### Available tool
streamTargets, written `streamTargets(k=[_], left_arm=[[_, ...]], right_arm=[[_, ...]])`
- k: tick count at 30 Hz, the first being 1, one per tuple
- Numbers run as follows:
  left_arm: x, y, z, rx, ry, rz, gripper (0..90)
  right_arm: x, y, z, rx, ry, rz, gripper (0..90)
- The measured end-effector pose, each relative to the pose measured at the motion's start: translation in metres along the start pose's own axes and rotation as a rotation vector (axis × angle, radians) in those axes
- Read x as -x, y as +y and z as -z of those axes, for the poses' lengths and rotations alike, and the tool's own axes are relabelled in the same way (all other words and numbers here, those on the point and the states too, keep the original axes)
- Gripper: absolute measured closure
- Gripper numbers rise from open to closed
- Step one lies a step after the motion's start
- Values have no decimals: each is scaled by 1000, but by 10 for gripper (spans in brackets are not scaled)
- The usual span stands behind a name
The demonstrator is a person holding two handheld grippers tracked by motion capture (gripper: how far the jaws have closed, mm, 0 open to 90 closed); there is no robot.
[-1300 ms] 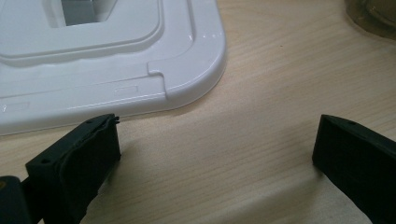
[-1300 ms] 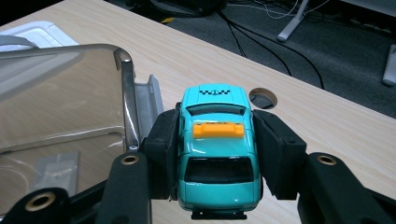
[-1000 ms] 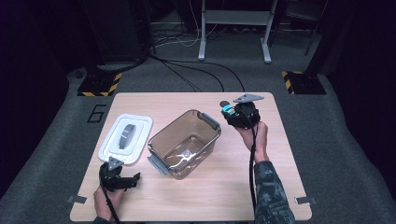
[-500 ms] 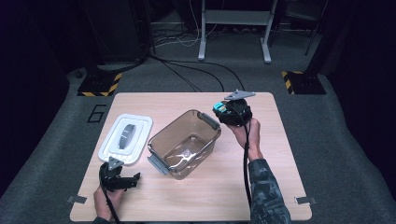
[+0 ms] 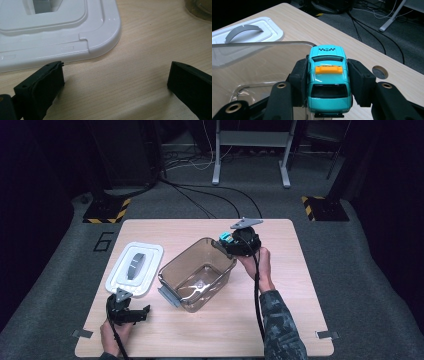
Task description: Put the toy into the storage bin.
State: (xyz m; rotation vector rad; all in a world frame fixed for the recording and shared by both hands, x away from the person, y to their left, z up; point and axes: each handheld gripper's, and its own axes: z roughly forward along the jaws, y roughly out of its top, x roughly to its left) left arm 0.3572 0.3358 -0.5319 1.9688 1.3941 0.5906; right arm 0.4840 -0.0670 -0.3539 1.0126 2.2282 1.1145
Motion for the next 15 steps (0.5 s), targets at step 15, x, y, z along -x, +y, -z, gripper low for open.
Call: streamTargets(k=[15], left_arm=[[0, 0, 0, -3, -2, -2, 4]], right_arm=[[-11, 3, -17, -57, 58, 16, 526]])
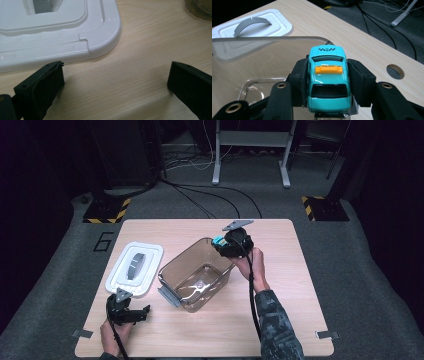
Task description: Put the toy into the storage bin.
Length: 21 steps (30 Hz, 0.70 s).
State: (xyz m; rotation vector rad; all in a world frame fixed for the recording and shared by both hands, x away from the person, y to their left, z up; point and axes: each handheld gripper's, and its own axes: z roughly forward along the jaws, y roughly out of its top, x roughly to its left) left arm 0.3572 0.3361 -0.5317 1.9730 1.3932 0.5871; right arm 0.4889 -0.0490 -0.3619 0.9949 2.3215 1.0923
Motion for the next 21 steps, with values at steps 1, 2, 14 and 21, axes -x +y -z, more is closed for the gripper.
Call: streamTargets(k=[1, 2, 14, 21], left_arm=[[0, 0, 0, 3, 2, 1, 4], [0, 0, 0, 3, 2, 1, 4], [0, 0, 0, -3, 1, -7, 4], [0, 0, 0, 2, 3, 1, 4]], right_arm=[[-1, 0, -1, -12, 4, -7, 526], [-1, 0, -3, -12, 7, 3, 526], [-2, -2, -16, -113, 41, -4, 526], [-3, -4, -21, -154, 48, 0, 526]])
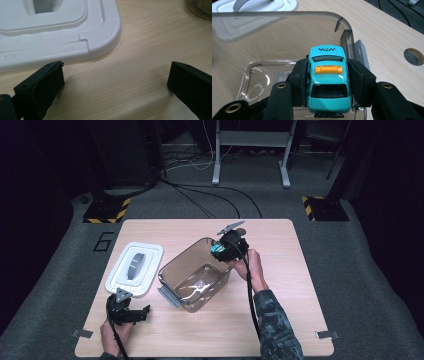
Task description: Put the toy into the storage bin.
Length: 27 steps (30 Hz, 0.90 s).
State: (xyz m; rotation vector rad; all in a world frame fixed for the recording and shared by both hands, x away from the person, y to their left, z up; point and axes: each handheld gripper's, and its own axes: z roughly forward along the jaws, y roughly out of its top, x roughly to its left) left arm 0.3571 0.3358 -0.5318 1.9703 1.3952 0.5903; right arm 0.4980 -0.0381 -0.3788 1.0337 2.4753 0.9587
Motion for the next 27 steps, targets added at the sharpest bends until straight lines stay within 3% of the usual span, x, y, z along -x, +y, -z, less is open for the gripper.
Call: streamTargets(k=[27], left_arm=[[0, 0, 0, -1, 0, -1, 4]], right_arm=[[-13, 23, -33, -101, 13, 37, 526]])
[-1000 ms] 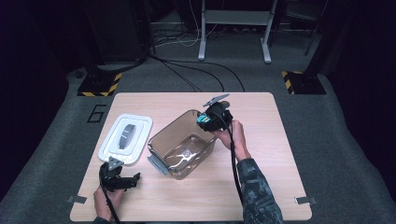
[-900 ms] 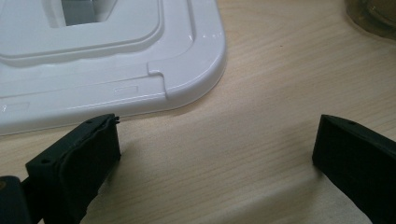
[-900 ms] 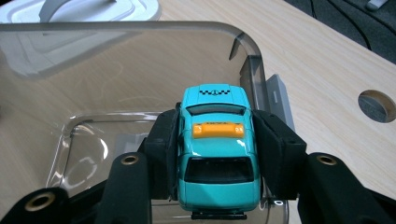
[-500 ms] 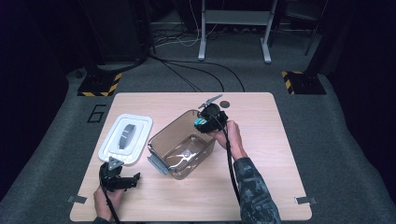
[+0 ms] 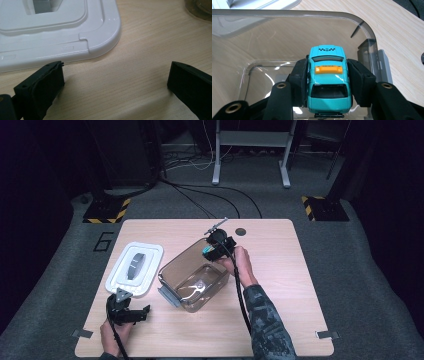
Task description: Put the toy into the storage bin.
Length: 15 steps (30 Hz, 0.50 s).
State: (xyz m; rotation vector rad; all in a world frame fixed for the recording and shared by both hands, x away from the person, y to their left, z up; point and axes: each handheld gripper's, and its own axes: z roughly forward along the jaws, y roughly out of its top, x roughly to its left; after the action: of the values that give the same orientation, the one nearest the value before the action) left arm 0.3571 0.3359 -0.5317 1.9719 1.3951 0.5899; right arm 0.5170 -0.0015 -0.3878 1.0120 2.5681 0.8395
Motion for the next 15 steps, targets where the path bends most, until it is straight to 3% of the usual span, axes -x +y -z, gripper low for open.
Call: streamTargets(k=[15], left_arm=[[0, 0, 0, 4, 0, 0, 4]], right_arm=[[-5, 19, -16, -84, -22, -15, 526]])
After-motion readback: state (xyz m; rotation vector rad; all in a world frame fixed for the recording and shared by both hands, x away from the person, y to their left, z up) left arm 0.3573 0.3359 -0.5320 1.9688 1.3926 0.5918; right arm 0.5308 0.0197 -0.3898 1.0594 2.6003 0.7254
